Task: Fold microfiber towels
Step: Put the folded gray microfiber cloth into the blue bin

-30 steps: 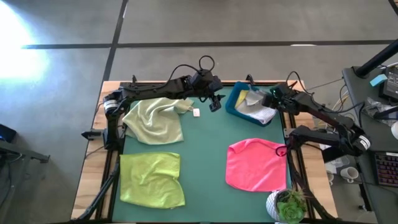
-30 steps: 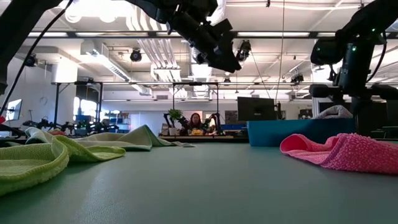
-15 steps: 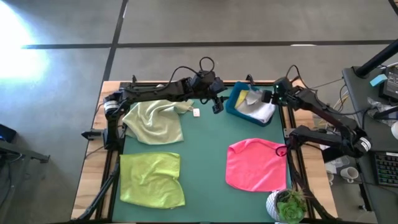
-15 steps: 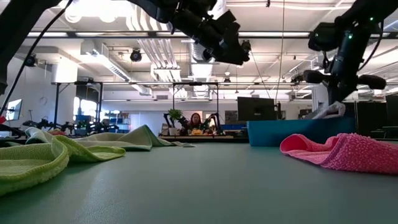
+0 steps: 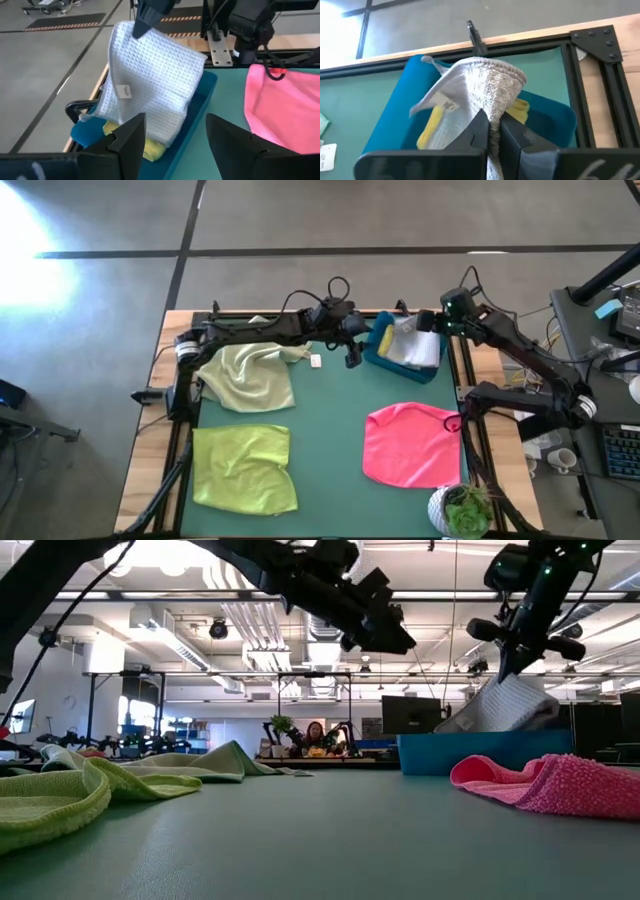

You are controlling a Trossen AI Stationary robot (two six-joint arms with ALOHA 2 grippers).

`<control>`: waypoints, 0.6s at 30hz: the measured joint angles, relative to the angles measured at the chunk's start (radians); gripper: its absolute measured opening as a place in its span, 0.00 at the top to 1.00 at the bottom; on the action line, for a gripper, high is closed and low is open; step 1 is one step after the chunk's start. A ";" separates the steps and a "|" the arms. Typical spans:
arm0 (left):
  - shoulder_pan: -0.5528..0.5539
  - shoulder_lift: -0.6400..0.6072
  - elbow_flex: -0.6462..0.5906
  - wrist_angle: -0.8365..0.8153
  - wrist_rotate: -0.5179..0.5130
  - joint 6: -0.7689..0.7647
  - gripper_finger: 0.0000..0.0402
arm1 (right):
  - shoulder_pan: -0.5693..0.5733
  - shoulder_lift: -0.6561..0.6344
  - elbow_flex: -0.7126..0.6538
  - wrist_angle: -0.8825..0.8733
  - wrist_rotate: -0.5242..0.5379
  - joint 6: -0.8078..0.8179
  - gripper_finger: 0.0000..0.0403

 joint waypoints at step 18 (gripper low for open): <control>-0.004 0.057 0.000 0.125 0.035 0.000 0.52 | 0.122 0.218 0.240 0.002 0.029 0.019 0.97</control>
